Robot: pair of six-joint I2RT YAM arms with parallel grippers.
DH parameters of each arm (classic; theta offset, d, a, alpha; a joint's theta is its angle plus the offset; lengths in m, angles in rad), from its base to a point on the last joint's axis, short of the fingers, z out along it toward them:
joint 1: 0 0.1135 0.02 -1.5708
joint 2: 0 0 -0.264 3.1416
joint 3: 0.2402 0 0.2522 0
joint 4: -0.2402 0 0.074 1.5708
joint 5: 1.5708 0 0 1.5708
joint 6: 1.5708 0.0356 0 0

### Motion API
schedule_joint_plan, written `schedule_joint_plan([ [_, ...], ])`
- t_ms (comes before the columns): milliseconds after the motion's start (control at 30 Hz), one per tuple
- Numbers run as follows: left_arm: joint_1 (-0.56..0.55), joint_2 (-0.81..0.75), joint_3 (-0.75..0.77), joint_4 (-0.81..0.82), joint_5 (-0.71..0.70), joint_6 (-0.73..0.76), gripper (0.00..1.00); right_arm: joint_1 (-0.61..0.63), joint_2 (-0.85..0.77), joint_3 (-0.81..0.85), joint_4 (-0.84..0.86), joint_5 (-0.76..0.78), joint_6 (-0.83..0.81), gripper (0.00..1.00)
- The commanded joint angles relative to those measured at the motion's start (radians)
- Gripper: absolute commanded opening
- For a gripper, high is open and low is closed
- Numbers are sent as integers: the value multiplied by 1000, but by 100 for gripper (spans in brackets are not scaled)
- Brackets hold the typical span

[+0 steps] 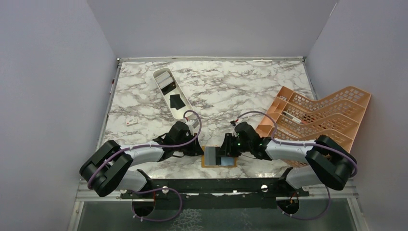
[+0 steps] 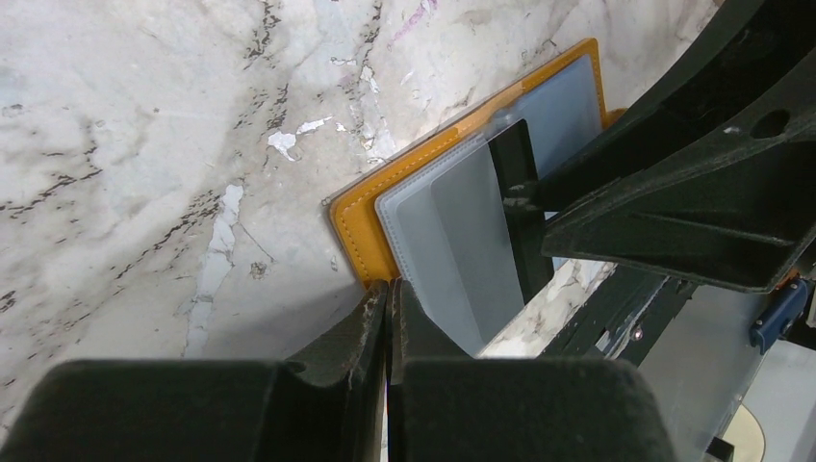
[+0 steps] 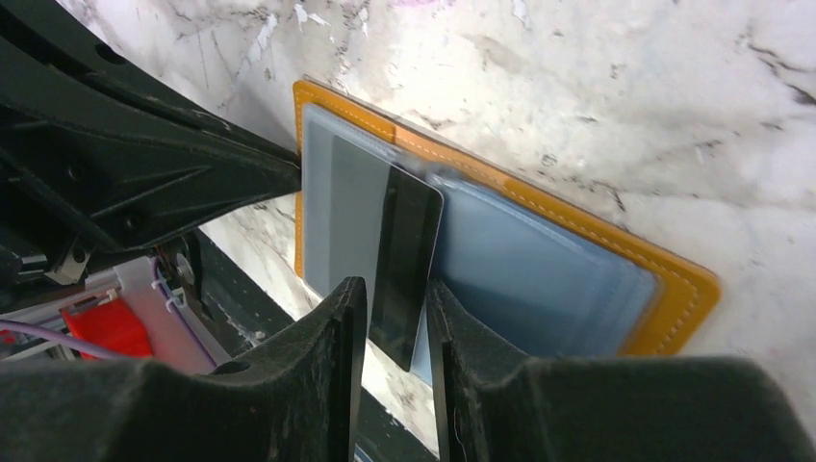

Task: Put the credit cards into the card holder
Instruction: Insert the credit card into the card holder, then adjust the credit card in the storage box.

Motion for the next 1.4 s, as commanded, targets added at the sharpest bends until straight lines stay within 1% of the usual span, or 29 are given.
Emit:
schedule_joint_plan([
  [0, -6, -6, -15, -45, -32, 14, 6, 26, 59, 25, 67, -36, 18, 33],
  [133, -6, -4, -15, -44, -32, 11, 6, 56, 99, 47, 100, -43, 35, 28],
  [233, -8, -7, -15, -46, -28, 9, 6, 68, 131, 58, 122, -54, 47, 25],
  [400, -8, -48, -19, -61, -31, -2, 6, 76, 138, 59, 123, -44, 55, 24],
  [500, -8, -96, -14, -90, -48, -5, 6, 76, 102, 62, 65, 0, 33, 25],
  [700, -8, -230, 10, -173, -115, -3, 17, 76, -32, 62, -106, 124, -8, 34],
  [800, -8, -283, 29, -210, -162, 16, 25, 76, -104, 51, -152, 153, -12, 37],
  [867, -8, -302, 60, -254, -222, 38, 29, 76, -142, 40, -168, 159, -14, 39],
  [1000, -8, -285, 178, -365, -309, 182, 36, 76, -219, 33, -203, 161, -29, 43],
  [1100, -8, -245, 300, -470, -383, 319, 42, 76, -283, 35, -240, 173, -48, 46],
  [1167, -8, -210, 386, -525, -451, 408, 44, 76, -331, 38, -261, 185, -61, 47],
  [1267, -1, -143, 487, -565, -556, 550, 45, 76, -393, 43, -290, 203, -77, 48],
  [1367, 12, -84, 550, -554, -667, 715, 49, 76, -440, 46, -312, 210, -89, 48],
])
